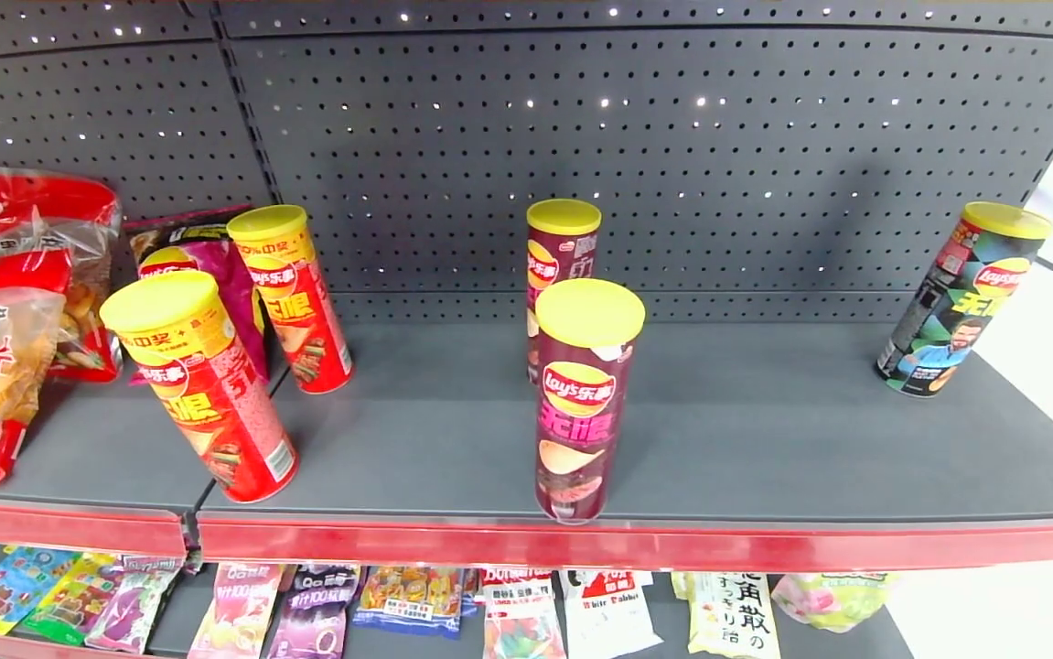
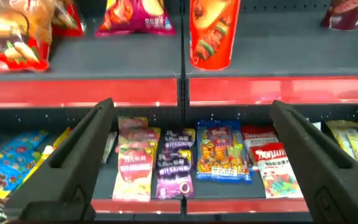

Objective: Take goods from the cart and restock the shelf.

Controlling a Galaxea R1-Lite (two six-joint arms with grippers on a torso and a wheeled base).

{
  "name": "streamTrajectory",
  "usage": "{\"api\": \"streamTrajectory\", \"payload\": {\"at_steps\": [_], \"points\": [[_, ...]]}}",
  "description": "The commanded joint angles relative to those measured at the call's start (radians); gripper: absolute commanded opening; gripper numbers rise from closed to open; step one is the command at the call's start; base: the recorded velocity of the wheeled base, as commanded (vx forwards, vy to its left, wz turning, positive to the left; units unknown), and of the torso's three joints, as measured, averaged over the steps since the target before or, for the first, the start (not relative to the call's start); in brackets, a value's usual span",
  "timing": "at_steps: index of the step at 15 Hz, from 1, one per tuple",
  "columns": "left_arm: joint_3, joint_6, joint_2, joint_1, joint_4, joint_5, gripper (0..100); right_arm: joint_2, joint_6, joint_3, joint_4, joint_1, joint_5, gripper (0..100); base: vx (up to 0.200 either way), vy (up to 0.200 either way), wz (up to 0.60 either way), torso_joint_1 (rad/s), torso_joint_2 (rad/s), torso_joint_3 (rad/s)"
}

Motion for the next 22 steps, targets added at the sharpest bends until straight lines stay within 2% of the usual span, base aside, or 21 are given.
{"api": "streamTrajectory", "payload": {"at_steps": [1, 5, 6, 7, 8, 9, 12, 15, 17, 20, 22], "points": [[0.011, -0.016, 0.003, -0.001, 0.0, 0.0, 100, 0.001, -0.002, 0.0, 0.0, 0.001, 0.001, 100, 0.0, 0.0, 0.0, 0.0, 0.0, 0.0], [0.011, -0.016, 0.001, -0.001, 0.0, 0.002, 100, 0.012, 0.0, -0.031, -0.014, 0.002, 0.004, 100, 0.0, 0.0, 0.0, 0.0, 0.0, 0.0], [0.011, -0.016, 0.001, -0.001, 0.0, 0.002, 100, 0.093, 0.015, -0.132, -0.016, 0.01, 0.006, 100, 0.0, 0.0, 0.0, 0.0, 0.0, 0.0], [0.011, -0.016, 0.001, -0.001, 0.0, 0.002, 100, 0.283, 0.114, -0.325, -0.016, 0.022, 0.009, 100, 0.0, 0.0, 0.0, 0.0, 0.0, 0.0], [0.011, -0.016, 0.001, 0.001, 0.0, 0.002, 100, 0.378, 0.149, -0.437, -0.005, 0.031, 0.026, 100, 0.0, 0.0, 0.0, 0.0, 0.0, 0.0], [0.011, -0.015, 0.001, -0.001, 0.0, 0.002, 100, 0.427, 0.138, -0.472, -0.005, 0.034, 0.053, 100, 0.0, 0.0, 0.0, 0.0, 0.0, 0.0], [0.011, -0.015, 0.001, -0.001, 0.0, 0.002, 100, 0.541, 0.037, -0.431, -0.005, 0.042, 0.121, 100, 0.0, 0.0, 0.0, 0.0, 0.0, 0.0], [0.011, -0.015, 0.001, -0.001, 0.0, 0.002, 100, 0.703, -0.003, -0.483, -0.005, 0.048, 0.121, 100, 0.0, 0.0, 0.0, 0.0, 0.0, 0.0], [0.011, -0.015, 0.001, -0.001, 0.0, 0.002, 100, 0.892, -0.005, -0.528, -0.011, 0.048, 0.113, 100, 0.0, 0.0, 0.0, 0.0, 0.0, 0.0], [0.011, -0.015, 0.001, -0.001, 0.0, 0.002, 100, 1.084, 0.002, -0.574, -0.019, 0.117, 0.099, 100, 0.0, 0.0, 0.0, 0.0, 0.0, 0.0], [0.011, -0.015, 0.001, -0.001, 0.0, 0.002, 100, 1.174, 0.003, -0.589, -0.026, 0.185, 0.052, 100, 0.0, 0.0, 0.0, 0.0, 0.0, 0.0]]}}
